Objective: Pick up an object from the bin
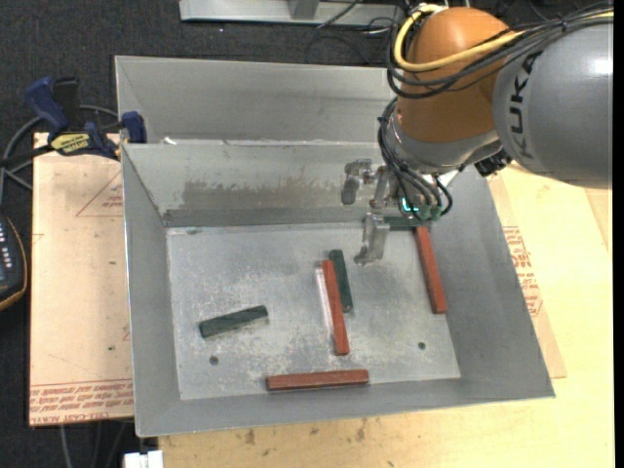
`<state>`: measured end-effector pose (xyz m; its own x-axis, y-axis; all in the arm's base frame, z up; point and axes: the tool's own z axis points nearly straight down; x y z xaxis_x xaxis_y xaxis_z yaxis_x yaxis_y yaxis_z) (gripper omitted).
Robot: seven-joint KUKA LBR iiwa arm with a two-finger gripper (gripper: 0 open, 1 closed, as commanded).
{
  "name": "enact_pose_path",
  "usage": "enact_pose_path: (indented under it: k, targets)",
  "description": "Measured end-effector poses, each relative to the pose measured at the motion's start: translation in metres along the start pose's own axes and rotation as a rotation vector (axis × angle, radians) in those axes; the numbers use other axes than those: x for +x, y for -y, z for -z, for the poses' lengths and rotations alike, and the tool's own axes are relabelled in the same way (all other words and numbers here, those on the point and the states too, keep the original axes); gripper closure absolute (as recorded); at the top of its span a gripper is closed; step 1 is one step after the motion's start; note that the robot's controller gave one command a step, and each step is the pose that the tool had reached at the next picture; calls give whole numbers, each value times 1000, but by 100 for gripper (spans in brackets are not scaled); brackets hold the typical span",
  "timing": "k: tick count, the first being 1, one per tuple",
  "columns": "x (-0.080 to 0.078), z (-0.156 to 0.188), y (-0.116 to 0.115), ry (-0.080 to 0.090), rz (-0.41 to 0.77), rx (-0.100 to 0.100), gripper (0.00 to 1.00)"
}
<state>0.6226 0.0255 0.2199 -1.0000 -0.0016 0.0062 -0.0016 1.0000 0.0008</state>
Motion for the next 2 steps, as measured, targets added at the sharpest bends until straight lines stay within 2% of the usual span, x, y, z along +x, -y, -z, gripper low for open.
enact_pose_path:
  k: [1,2]
  targets:
    - [36,-152,-6,3,960,0,0]
    - [23,-119,-23,12,1019,4,0]
